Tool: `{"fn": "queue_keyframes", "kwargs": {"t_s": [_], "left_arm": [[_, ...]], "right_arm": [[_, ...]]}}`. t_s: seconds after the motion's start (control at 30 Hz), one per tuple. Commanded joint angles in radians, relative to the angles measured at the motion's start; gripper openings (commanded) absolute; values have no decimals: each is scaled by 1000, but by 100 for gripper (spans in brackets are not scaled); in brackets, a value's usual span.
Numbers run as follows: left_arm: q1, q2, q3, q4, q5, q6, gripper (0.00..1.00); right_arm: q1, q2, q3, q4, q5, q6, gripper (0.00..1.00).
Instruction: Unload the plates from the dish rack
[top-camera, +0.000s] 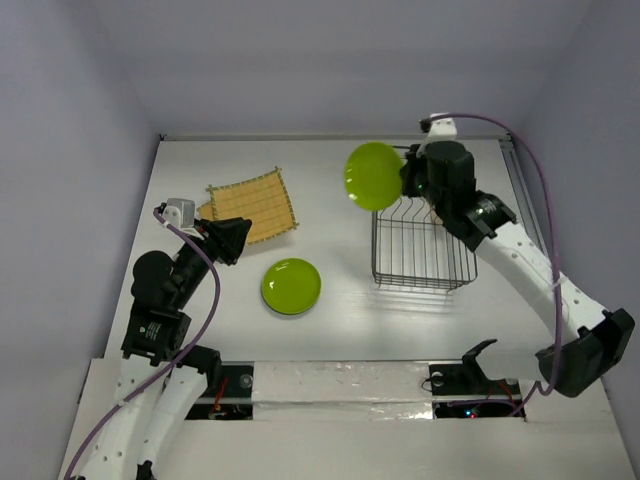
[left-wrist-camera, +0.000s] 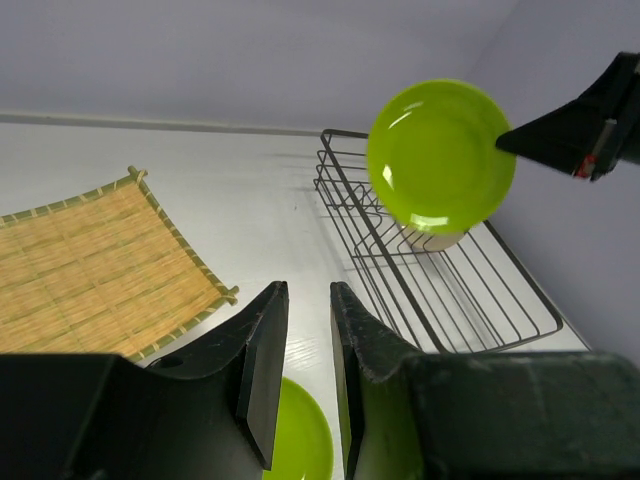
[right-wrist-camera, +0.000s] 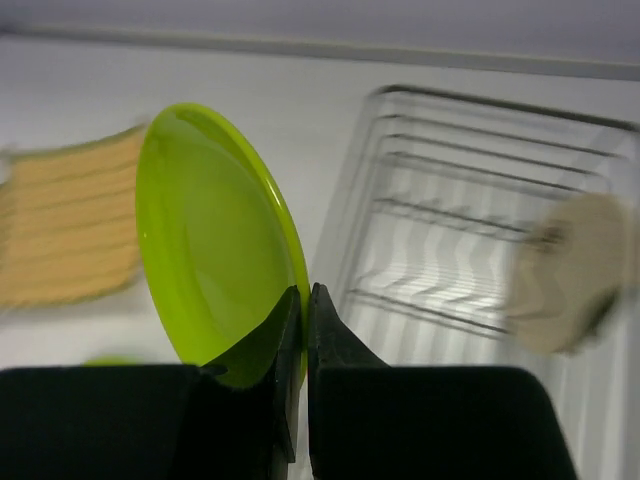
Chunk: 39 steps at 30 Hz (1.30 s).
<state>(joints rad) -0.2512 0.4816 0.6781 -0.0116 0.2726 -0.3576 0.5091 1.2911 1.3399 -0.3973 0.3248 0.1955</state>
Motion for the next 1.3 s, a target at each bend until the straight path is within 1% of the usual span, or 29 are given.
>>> {"fn": "queue_keyframes", "kwargs": {"t_s": [0.0, 0.03, 0.1, 0.13, 0.2, 0.23, 0.33, 0.37, 0.4, 0.53, 0.6, 0.8, 1.0, 1.13, 1.27], "left_arm": [[6, 3, 31, 53, 2, -3, 21], [6, 5, 31, 53, 0, -3, 21], [6, 5, 31, 53, 0, -1, 21], [6, 6, 31, 53, 0, -3, 21], [6, 6, 29, 53, 2, -1, 21], [6, 6, 29, 53, 2, -1, 21], [6, 3, 31, 52, -4, -1, 21], [6, 2, 31, 50, -6, 0, 21], [6, 0, 31, 50, -9, 2, 21], [6, 0, 31, 52, -6, 2, 21], [6, -1, 31, 52, -3, 2, 21], [6, 0, 29, 55, 4, -1, 21], [6, -1, 29, 55, 2, -1, 21], [6, 0, 29, 55, 5, -3, 21], [6, 0, 28, 58, 8, -3, 21]], "right_arm": [[122, -7, -115, 206, -307, 88, 0], [143, -4, -170, 237, -355, 128, 0], [189, 28, -206, 291, -410, 162, 0], [237, 45, -220, 336, -438, 185, 0], [288, 118, -226, 360, -440, 199, 0], [336, 147, -220, 370, -423, 205, 0], [381, 247, -199, 387, -424, 231, 0], [400, 266, -199, 420, -428, 237, 0], [401, 280, -205, 449, -432, 245, 0], [421, 359, -208, 475, -440, 277, 0], [421, 373, -217, 486, -437, 286, 0], [421, 373, -254, 486, -366, 297, 0], [421, 390, -263, 468, -336, 314, 0], [421, 372, -311, 471, -287, 328, 0], [421, 379, -335, 466, -286, 335, 1]]}}
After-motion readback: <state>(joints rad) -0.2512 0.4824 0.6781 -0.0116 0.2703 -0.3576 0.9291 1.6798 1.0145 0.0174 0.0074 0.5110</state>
